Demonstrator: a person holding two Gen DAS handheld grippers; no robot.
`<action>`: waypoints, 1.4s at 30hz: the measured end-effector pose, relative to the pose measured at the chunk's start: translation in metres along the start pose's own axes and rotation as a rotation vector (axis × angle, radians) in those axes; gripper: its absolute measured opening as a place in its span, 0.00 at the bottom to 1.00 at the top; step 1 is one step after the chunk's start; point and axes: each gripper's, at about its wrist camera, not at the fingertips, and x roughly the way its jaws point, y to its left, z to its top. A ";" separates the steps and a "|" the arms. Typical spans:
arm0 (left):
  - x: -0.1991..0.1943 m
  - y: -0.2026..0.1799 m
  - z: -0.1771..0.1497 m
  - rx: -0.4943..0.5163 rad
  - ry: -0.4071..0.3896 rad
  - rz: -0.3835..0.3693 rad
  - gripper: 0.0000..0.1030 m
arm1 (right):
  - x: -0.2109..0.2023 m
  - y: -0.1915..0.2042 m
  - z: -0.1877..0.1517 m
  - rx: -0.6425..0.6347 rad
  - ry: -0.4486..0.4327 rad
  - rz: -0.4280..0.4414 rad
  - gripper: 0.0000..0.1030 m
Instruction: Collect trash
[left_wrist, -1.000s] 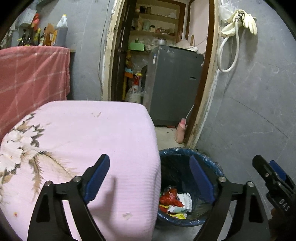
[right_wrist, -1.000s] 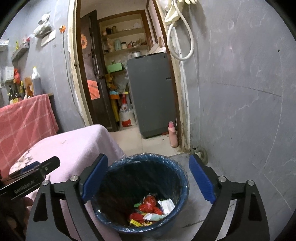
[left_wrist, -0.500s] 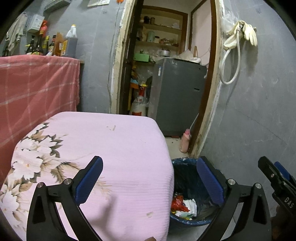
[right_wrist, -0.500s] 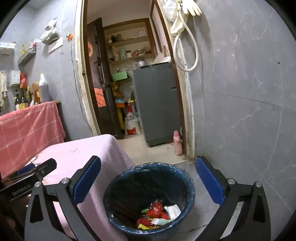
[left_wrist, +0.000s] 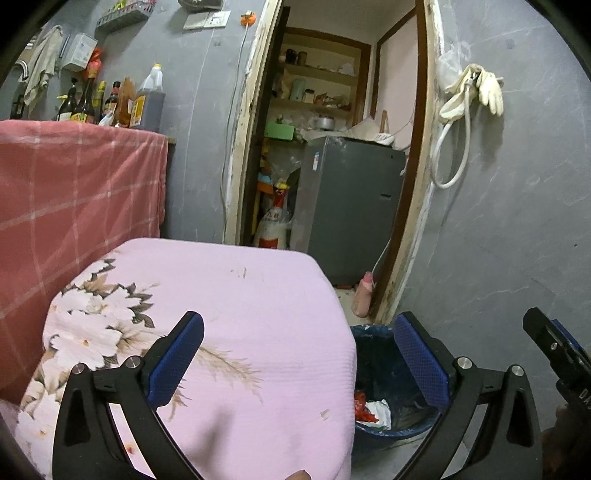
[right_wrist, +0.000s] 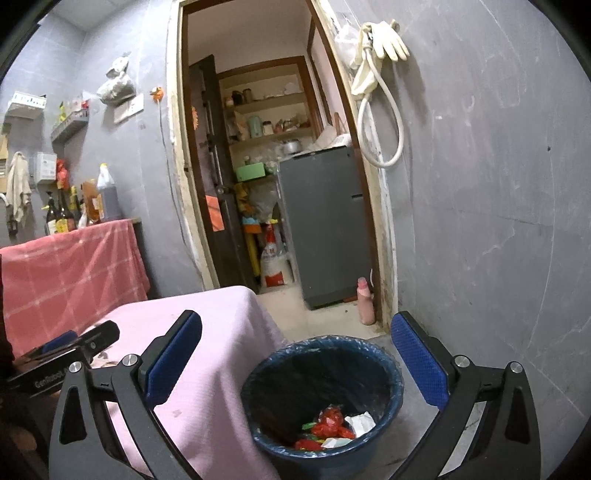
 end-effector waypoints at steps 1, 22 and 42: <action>-0.004 0.002 0.001 0.000 -0.007 -0.002 0.98 | -0.004 0.003 0.000 -0.001 -0.006 -0.002 1.00; -0.062 0.037 -0.021 0.032 -0.005 -0.012 0.98 | -0.063 0.053 -0.023 0.020 0.049 -0.029 1.00; -0.098 0.060 -0.063 0.070 -0.049 0.021 0.98 | -0.100 0.077 -0.063 -0.092 -0.045 -0.057 1.00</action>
